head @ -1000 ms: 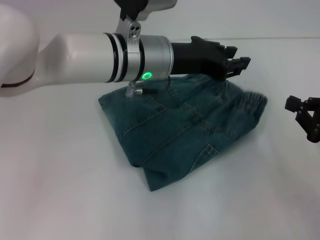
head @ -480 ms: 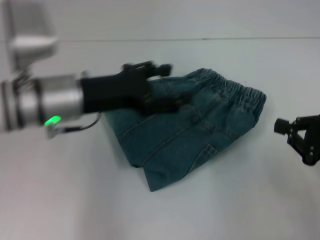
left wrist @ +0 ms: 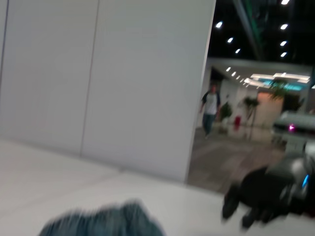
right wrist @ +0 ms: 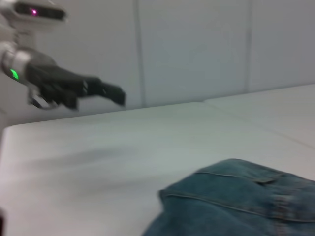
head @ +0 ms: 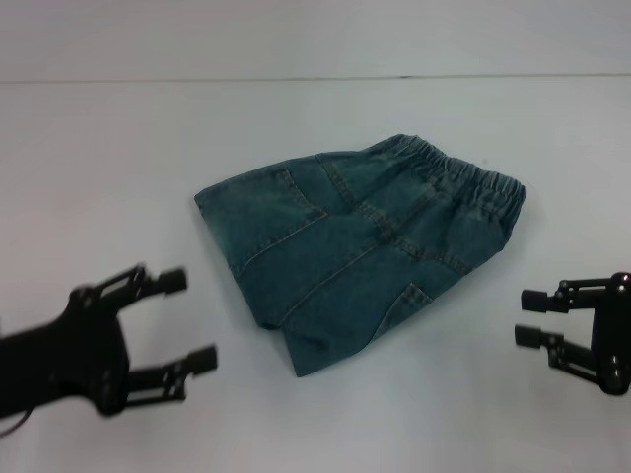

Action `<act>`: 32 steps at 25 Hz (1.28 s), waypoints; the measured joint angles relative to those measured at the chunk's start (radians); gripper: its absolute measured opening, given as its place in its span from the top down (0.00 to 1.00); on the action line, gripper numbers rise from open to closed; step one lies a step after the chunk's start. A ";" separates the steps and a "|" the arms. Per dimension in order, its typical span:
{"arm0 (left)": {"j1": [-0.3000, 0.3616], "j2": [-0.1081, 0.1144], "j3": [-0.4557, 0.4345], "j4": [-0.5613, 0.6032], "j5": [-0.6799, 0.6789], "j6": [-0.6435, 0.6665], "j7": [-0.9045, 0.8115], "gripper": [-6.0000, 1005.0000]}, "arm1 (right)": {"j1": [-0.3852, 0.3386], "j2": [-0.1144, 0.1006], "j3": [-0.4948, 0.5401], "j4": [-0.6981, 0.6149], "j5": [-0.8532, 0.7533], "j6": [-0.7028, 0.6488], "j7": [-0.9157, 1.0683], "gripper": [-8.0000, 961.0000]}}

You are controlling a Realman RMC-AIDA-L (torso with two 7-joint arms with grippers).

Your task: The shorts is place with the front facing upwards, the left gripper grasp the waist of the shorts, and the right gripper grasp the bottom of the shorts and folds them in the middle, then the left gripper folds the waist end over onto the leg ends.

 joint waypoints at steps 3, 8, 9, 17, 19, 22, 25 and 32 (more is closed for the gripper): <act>0.024 -0.003 -0.045 -0.007 0.098 0.007 0.018 0.09 | -0.007 0.004 0.010 -0.042 -0.028 -0.078 0.015 0.59; 0.043 -0.006 -0.085 -0.030 0.169 -0.001 0.051 0.09 | -0.024 0.021 0.048 -0.101 -0.049 -0.185 0.010 0.46; 0.051 -0.006 -0.114 -0.039 0.176 0.004 0.079 0.09 | -0.027 0.028 0.055 -0.109 -0.049 -0.191 0.005 0.44; 0.068 -0.002 -0.183 -0.058 0.203 0.002 0.134 0.09 | -0.006 0.057 0.025 -0.062 -0.049 -0.170 -0.084 0.18; 0.068 -0.001 -0.195 -0.065 0.204 0.000 0.143 0.09 | 0.015 0.059 0.009 -0.009 -0.048 -0.153 -0.126 0.10; 0.069 -0.001 -0.208 -0.068 0.205 -0.001 0.151 0.09 | 0.053 0.060 -0.036 0.071 -0.047 -0.102 -0.176 0.10; 0.069 0.000 -0.215 -0.068 0.205 -0.001 0.152 0.09 | 0.086 0.062 -0.066 0.145 -0.041 -0.033 -0.221 0.10; 0.064 0.002 -0.226 -0.068 0.215 -0.018 0.154 0.09 | 0.116 0.063 -0.076 0.205 -0.040 0.032 -0.253 0.11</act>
